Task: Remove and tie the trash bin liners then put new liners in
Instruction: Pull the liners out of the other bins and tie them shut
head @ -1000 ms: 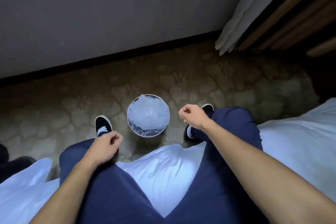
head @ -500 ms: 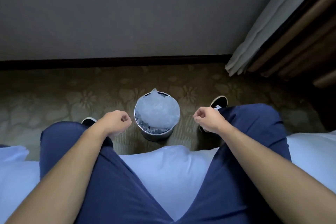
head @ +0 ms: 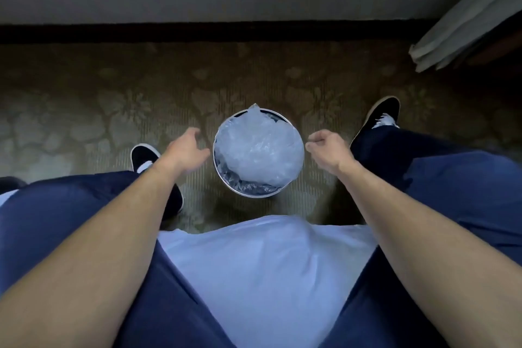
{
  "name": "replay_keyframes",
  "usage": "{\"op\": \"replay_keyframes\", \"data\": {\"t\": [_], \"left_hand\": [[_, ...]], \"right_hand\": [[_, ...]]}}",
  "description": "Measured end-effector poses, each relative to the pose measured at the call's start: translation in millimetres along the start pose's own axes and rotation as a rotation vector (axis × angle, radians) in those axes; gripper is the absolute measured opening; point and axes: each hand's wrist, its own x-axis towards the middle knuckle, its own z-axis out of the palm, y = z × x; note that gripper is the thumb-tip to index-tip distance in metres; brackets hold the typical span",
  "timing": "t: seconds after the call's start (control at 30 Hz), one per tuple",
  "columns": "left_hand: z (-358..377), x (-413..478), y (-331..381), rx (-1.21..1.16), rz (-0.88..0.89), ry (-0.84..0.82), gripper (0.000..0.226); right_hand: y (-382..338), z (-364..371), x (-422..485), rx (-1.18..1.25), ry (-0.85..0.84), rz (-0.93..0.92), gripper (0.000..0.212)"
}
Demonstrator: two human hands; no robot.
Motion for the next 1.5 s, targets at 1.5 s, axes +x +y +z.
{"op": "replay_keyframes", "data": {"t": [1.5], "left_hand": [[-51,-114,51,-0.541,0.047,-0.16,0.059]], "right_hand": [[-65,-45,-93,0.013,-0.01,-0.196,0.032]]}}
